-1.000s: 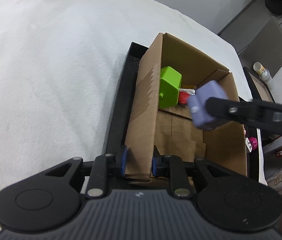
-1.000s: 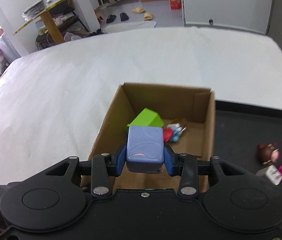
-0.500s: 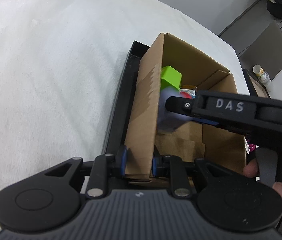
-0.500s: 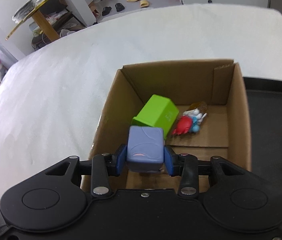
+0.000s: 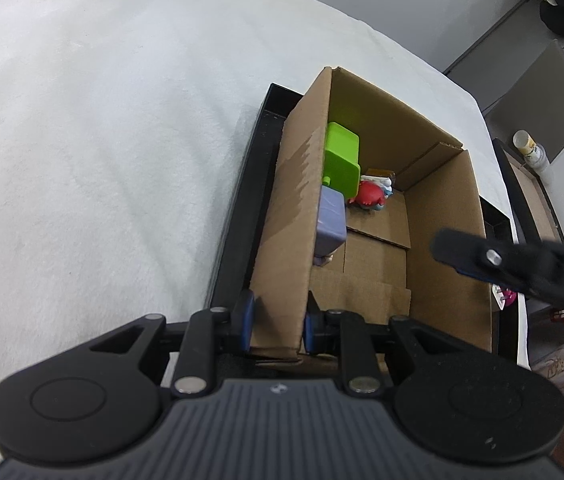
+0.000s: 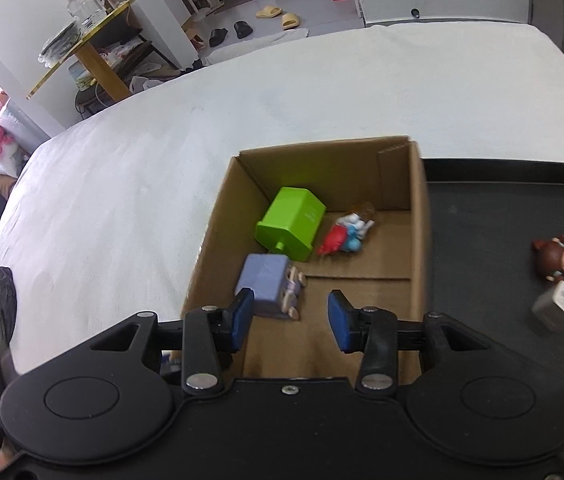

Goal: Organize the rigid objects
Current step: 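Lower the lavender box into the cardboard box and open the right tool, then move the right tool to the white plug charger and grasp it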

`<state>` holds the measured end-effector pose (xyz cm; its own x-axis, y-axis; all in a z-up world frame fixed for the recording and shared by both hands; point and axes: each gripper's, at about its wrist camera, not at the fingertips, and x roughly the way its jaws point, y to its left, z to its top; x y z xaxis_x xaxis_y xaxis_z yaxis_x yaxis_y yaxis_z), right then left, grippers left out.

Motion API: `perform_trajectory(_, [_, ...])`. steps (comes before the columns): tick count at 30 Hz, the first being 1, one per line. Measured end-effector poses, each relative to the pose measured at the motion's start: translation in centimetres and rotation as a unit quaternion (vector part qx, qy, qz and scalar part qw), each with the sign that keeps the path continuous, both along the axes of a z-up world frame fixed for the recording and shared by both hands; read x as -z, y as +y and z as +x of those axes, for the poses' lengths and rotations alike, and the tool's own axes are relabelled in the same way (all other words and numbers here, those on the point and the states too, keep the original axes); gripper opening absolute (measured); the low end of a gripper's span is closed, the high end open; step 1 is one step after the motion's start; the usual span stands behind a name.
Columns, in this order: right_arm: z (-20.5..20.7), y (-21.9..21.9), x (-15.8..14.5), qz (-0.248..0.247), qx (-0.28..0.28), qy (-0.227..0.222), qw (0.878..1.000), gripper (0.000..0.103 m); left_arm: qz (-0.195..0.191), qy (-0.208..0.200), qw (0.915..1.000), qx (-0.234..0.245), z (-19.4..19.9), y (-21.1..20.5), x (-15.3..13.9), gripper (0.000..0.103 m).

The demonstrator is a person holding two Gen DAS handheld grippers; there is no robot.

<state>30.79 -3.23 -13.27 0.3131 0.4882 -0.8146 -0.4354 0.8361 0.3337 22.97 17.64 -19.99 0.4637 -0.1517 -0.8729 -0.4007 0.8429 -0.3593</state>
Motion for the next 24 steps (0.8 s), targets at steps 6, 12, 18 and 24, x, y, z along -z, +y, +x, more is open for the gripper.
perform_trajectory(6, [-0.4,-2.0,-0.9,0.002,0.003,-0.005,1.0,0.044,0.006,0.003,1.0,-0.005,0.4,-0.1,-0.3,0.022])
perform_trajectory(12, [-0.9,-4.6,-2.4,0.005,0.011,-0.02,1.0,0.05,0.028,-0.01,0.9995,-0.005,0.9,0.0,-1.4,0.022])
perform_trajectory(18, [-1.1,-8.5,-2.9,-0.002,0.034,-0.032,0.999,0.052,0.033,-0.005,0.9994,-0.005,1.5,-0.3,-1.3,0.022])
perform_trajectory(24, [-1.0,-11.7,-2.4,-0.015,0.057,-0.036,0.998,0.057,0.035,-0.001,0.9993,-0.014,1.7,-0.4,-1.2,0.021])
